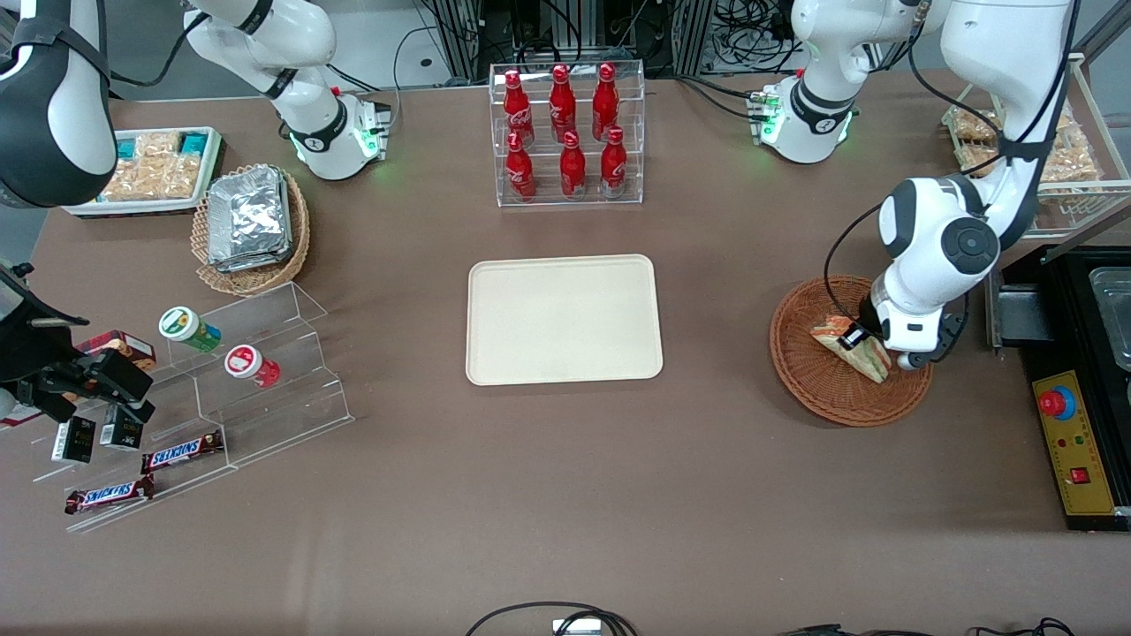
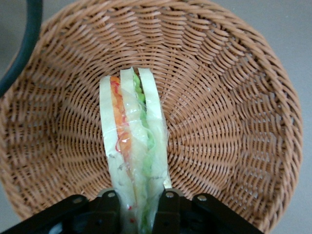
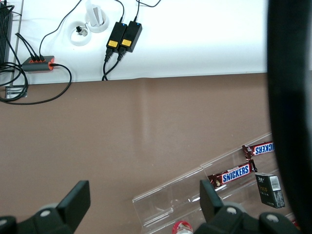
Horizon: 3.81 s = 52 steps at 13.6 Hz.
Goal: Place sandwich from basket to tray
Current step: 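Lower the left gripper and close it on the wrapped sandwich, then lift the sandwich with the left gripper and carry it over the cream tray, then lower the sandwich onto the tray and open the left gripper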
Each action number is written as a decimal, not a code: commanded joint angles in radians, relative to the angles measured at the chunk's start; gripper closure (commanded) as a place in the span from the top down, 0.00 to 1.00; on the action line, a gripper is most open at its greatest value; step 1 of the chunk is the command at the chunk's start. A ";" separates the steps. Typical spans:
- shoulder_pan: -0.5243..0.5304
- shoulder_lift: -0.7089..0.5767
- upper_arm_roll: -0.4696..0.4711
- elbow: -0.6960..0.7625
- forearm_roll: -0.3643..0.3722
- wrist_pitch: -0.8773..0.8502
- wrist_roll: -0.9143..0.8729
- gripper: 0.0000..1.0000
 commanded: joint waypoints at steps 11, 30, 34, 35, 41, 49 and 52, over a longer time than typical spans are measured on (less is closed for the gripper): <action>-0.010 -0.038 -0.300 0.412 0.013 -0.479 -0.025 0.00; -0.354 0.308 -0.481 0.412 0.345 -0.224 -0.183 0.00; -0.375 0.362 -0.481 0.411 0.412 -0.192 -0.261 0.00; -0.383 0.362 -0.481 0.409 0.412 -0.192 -0.264 0.00; -0.410 0.374 -0.480 0.403 0.412 -0.193 -0.270 0.00; -0.420 0.396 -0.478 0.403 0.435 -0.212 -0.293 0.97; -0.417 0.379 -0.478 0.412 0.435 -0.228 -0.351 0.99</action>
